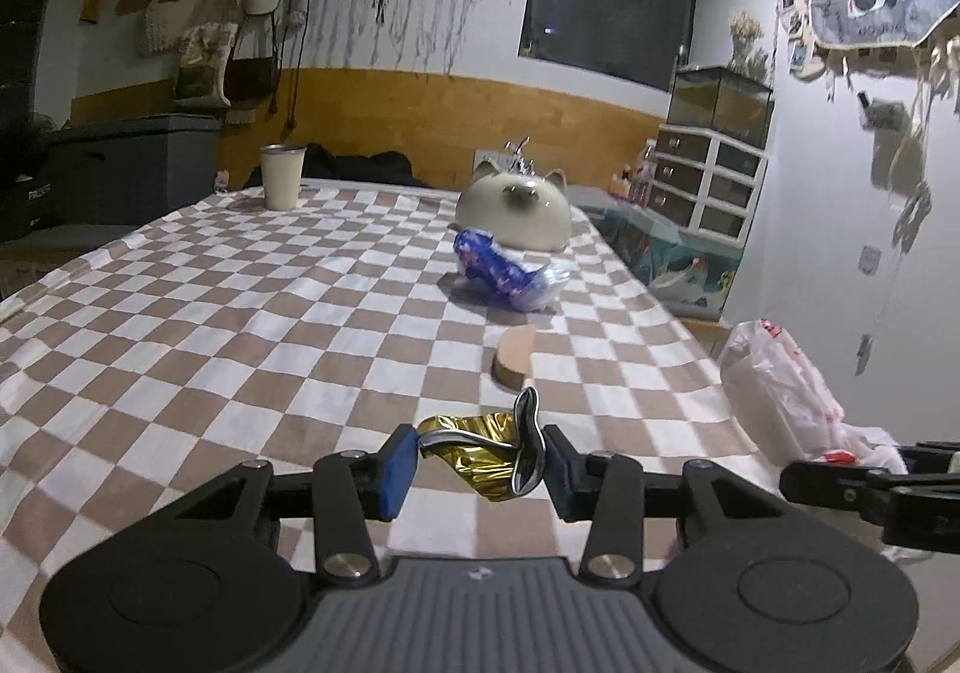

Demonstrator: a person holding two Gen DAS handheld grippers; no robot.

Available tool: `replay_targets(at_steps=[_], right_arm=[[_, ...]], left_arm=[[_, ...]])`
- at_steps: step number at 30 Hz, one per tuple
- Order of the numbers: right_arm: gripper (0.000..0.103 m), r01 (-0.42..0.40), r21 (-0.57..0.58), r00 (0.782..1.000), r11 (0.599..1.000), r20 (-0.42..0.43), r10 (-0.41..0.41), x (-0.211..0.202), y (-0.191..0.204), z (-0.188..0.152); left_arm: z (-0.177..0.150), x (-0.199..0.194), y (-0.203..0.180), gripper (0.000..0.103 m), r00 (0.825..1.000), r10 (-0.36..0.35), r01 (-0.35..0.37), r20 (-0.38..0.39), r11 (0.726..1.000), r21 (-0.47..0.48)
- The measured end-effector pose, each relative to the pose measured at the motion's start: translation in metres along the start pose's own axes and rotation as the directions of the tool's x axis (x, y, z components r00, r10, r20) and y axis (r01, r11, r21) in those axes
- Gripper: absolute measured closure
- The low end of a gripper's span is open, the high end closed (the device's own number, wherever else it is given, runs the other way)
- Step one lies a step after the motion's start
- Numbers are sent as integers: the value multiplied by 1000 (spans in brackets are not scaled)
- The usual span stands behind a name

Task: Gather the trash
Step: 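Carry the gold wrapper and white bag with both tools over the wastebasket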

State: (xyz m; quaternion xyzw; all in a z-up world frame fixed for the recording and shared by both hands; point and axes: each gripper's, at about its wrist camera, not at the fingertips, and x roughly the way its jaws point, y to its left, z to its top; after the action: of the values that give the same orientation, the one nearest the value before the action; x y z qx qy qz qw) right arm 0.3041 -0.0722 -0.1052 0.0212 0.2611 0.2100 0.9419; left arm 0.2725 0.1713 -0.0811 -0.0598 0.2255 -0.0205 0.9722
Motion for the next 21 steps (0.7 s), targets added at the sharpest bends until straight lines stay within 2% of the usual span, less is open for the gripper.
replay_targets(at_steps=[12,21], right_arm=[[60,33,-4,996,999,88,-32,-63,-20,-4],[60,87,12,988,996,128,-88,-107,-53,-9]], left_arm=[[-3,-58,-44,58,996,-27,26,81,1000,17],[-5,-76,-97,58,990,-86,80,109,995,57]])
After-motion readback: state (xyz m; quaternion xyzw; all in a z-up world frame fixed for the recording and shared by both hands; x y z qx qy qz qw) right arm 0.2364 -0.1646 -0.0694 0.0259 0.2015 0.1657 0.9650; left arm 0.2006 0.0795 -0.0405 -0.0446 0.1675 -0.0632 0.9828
